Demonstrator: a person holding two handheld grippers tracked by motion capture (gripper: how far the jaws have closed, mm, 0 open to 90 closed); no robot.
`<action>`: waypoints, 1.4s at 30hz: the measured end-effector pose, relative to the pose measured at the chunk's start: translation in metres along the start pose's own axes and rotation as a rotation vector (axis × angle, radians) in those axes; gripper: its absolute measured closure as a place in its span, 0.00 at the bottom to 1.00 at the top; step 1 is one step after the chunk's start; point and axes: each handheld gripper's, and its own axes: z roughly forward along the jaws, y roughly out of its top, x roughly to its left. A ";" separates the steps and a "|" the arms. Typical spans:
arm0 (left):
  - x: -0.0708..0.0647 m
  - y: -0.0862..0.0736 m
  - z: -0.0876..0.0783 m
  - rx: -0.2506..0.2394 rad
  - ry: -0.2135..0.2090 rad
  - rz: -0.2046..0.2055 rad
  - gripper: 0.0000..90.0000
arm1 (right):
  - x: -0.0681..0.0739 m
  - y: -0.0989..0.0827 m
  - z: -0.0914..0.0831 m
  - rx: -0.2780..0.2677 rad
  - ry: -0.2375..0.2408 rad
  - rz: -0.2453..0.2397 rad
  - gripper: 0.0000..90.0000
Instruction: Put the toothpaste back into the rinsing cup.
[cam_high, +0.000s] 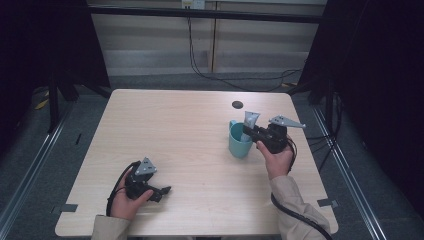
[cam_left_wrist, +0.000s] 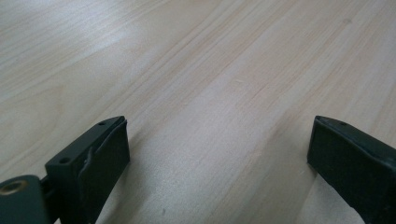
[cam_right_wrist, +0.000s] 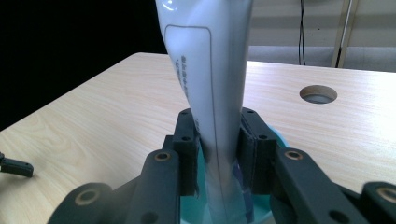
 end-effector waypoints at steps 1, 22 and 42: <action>0.000 0.000 0.000 0.000 0.000 0.000 0.06 | 0.000 -0.001 -0.001 0.000 0.003 -0.010 0.78; 0.000 0.000 0.000 0.000 0.001 0.000 0.06 | 0.005 -0.003 -0.003 0.018 0.003 -0.035 0.63; 0.000 0.000 0.000 0.000 -0.003 0.000 0.06 | 0.007 0.001 -0.009 0.048 -0.005 -0.082 0.46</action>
